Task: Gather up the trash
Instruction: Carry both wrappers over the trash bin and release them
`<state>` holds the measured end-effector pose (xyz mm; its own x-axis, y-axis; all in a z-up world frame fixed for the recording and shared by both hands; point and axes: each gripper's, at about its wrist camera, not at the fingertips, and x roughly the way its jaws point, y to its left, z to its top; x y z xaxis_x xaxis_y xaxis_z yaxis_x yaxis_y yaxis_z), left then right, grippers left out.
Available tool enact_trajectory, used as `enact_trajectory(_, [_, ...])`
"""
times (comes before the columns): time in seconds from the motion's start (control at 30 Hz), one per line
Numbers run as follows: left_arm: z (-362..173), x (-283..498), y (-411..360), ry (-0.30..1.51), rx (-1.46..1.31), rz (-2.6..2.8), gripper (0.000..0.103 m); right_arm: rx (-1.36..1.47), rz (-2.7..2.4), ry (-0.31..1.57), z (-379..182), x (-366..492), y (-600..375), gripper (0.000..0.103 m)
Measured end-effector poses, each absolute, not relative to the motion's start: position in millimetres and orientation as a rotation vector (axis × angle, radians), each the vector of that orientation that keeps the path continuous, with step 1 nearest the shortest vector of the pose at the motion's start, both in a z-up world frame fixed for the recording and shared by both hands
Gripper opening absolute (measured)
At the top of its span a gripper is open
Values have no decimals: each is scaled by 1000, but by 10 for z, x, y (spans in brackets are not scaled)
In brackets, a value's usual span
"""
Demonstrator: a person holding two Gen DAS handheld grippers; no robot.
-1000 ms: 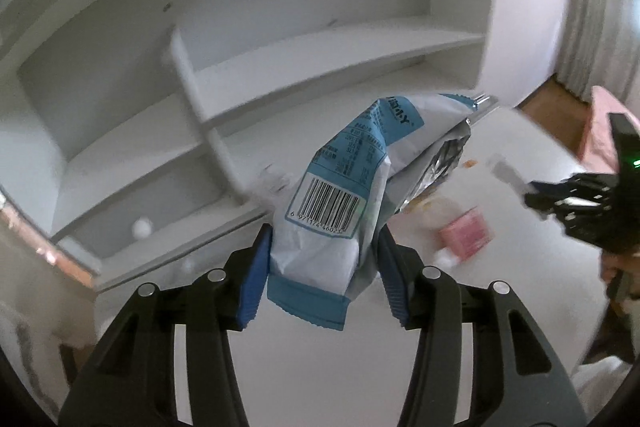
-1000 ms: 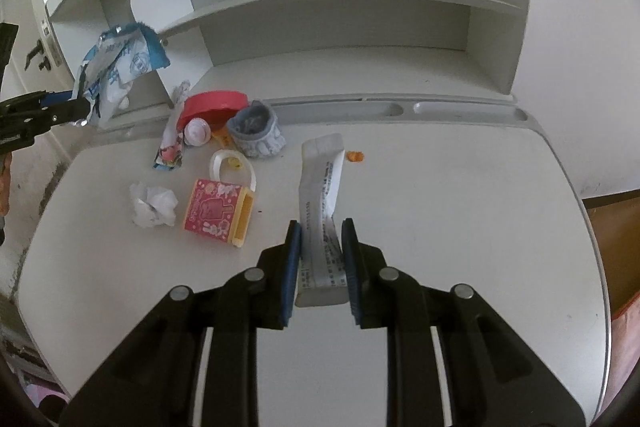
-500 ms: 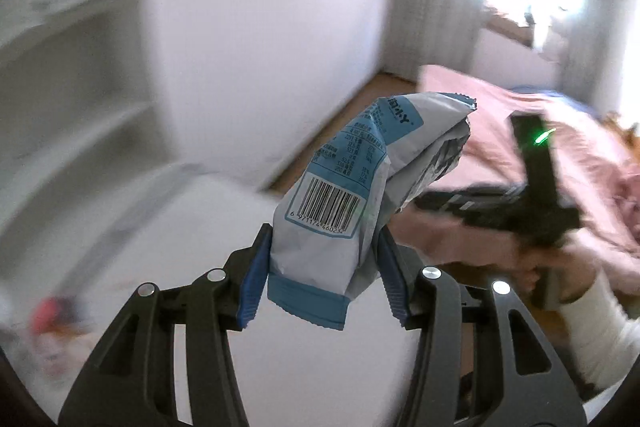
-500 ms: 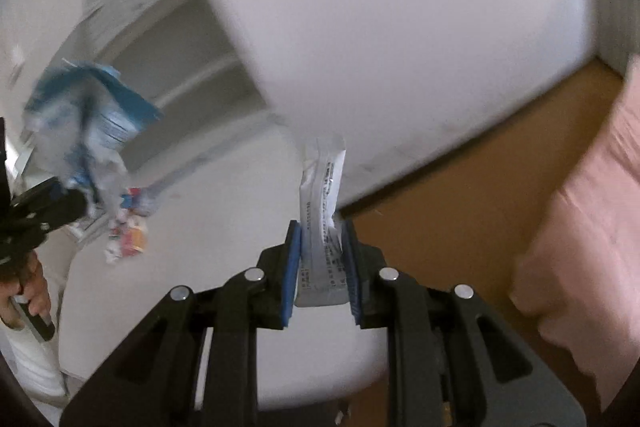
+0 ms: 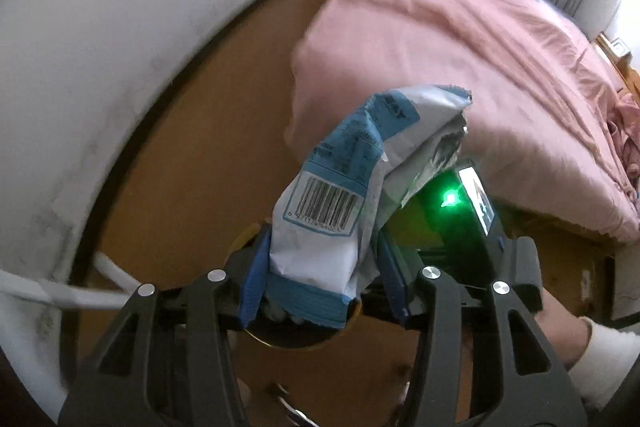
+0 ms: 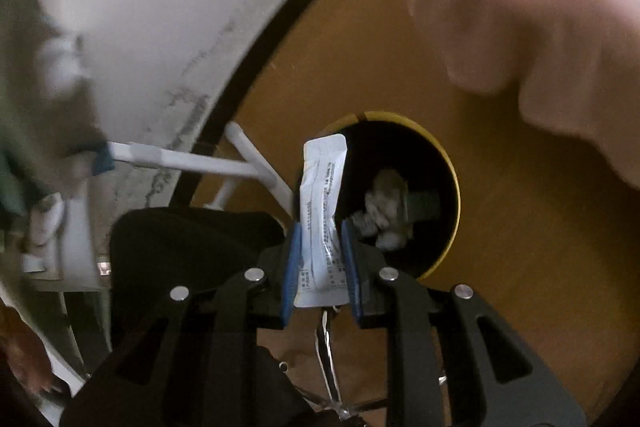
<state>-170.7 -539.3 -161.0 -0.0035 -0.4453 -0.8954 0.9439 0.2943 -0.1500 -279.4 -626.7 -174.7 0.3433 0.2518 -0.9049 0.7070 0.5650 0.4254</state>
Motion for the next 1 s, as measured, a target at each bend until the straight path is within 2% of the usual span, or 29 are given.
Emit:
enact_trajectory(0.23, [-2549,-1646,-5488,1224,723,-1102,49,1142,-382,1276,-2466,-2980,-6282,21])
enact_trajectory(0.37, [-3134,-1467,-5454,1358,739,-1033,49,1196,-385,1289,-2697,-2996,-6271,21])
enact_trajectory(0.53, [-3435,-1366,-5420,1436,701,-1006,49,1229,-394,1282,-2762,-2962,-6383,21])
enact_trajectory(0.57, [-3435,-1386,-5442,1431,706,-1009,53,1223,-405,1278,-2744,-2959,-6395,22])
enact_trajectory(0.6, [-3448,-1467,-5509,1420,714,-1014,59,1232,-407,1270,-2724,-2960,-6410,24])
enact_trajectory(0.63, [-3422,-1482,-5522,1402,713,-1010,67,1249,-436,1275,-2710,-2991,-6442,39])
enact_trajectory(0.67, [-3399,-1461,-5507,1397,696,-1004,84,1282,-471,1267,-2710,-3064,-6494,68])
enact_trajectory(0.7, [-3377,-1430,-5502,1405,664,-1005,95,1304,-486,1245,-2736,-3118,-6511,79])
enact_trajectory(0.73, [-3322,-1424,-5507,1400,622,-1016,97,1324,-500,1216,-2696,-3192,-6568,88])
enact_trajectory(0.87, [-3117,-1659,-5644,1386,606,-1132,97,1323,-574,1122,-2330,-3457,-6764,88])
enact_trajectory(1.0, [-2474,-2129,-5796,1221,622,-1330,97,1168,-798,951,-1432,-3871,-6997,88])
